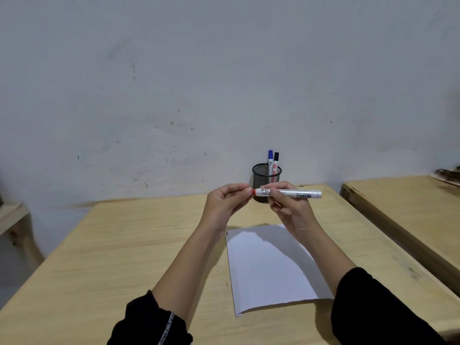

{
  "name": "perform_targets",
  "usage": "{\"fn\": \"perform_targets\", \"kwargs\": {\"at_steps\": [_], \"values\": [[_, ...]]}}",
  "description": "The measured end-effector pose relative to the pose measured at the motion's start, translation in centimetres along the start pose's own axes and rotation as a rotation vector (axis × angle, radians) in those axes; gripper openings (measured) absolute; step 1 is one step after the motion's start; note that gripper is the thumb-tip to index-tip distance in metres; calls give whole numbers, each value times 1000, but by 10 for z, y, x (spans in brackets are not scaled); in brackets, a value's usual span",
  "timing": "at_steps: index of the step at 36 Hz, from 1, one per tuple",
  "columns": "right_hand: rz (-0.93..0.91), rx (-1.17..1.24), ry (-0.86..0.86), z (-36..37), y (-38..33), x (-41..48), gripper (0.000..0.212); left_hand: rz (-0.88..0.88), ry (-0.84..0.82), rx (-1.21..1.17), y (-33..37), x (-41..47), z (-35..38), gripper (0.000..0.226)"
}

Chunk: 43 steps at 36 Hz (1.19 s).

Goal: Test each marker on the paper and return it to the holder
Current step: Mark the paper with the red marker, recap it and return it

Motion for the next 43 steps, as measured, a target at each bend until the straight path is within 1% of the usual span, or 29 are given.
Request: {"fn": "perform_targets", "kwargs": {"at_steps": [1,4,7,9,11,12,15,17,21,23,27,31,35,37,38,40,43], "values": [[-7,20,10,-3,-5,3,44,12,16,-6,4,4,0,10],[-24,63,59,-15,-17,13,48,38,72,-55,14,15,-6,11],[-45,-3,44,-24,-29,20,45,70,114,-120,25,26,-9,12],[-43,-155,11,-23,-33,22,33,94,142,-133,33,33,-8,13],[-39,-380,2,-21,-38,23,18,123,162,-101,41,40,-4,12],[-31,-480,1,-21,-39,26,16,139,164,-76,44,44,-1,12],[-11,-642,4,-17,-43,33,18,183,149,7,53,55,9,11],[-33,-740,6,-14,-44,38,21,222,141,73,57,62,17,12],[-71,-964,12,-15,-40,52,34,309,113,269,64,77,34,12],[-68,-1023,8,-15,-37,60,30,340,94,339,67,84,41,13],[-72,-1047,61,-26,-37,80,16,351,51,444,66,103,46,26],[-132,-1008,154,-41,-46,102,15,314,70,674,48,123,32,38],[-181,-966,204,-51,-49,126,14,92,-21,874,-3,144,15,68],[-197,-953,218,-54,-45,136,17,14,-71,947,-28,150,13,76],[-203,-950,220,-55,-43,141,19,-1,-85,968,-38,153,14,75],[-205,-952,212,-56,-36,148,21,12,-94,991,-49,156,18,58],[-152,-971,180,-57,-19,156,17,38,-107,890,-60,161,25,34]]}}
Point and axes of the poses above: each hand's wrist, its own x-axis towards the middle knuckle, its own z-axis out of the palm, y = z × x, the point moved 7 cm from there along x, towards the middle knuckle, and after that the axes turned 10 degrees about x, right-handed, at the moved point
